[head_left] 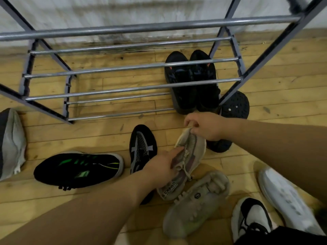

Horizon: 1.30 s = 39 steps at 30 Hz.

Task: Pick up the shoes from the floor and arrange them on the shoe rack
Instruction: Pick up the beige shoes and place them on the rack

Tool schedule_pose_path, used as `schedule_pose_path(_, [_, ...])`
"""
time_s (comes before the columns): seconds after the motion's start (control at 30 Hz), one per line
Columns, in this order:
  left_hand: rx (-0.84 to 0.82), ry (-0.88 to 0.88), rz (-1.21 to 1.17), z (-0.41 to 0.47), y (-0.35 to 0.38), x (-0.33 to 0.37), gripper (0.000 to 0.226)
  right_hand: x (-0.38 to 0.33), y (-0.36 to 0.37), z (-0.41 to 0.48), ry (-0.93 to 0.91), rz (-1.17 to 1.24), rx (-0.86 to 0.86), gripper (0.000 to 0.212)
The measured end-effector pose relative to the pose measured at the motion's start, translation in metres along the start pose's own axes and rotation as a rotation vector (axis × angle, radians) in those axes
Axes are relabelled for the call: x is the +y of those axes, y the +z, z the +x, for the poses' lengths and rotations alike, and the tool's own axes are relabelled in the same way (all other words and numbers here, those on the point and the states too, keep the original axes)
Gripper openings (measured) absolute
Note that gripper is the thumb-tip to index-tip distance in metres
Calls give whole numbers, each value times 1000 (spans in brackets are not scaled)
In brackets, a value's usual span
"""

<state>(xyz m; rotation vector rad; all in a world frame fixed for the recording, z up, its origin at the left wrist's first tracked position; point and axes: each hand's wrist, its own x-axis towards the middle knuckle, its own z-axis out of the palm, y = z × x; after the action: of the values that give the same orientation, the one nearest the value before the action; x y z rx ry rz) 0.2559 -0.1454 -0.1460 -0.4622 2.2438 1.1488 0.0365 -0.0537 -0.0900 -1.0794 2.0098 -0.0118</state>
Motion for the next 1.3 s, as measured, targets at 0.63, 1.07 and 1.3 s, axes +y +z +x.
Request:
schedule_pose_path(0.63, [99, 364, 220, -140, -69, 219, 106, -17, -111, -314, 267, 751, 527, 13])
schedule_pose_path(1.07, [416, 19, 756, -374, -196, 133, 99, -235, -87, -308, -446, 22, 502, 60])
schedule_pose_path(1.3, [601, -66, 780, -420, -216, 93, 96, -300, -69, -283, -515, -109, 666, 88])
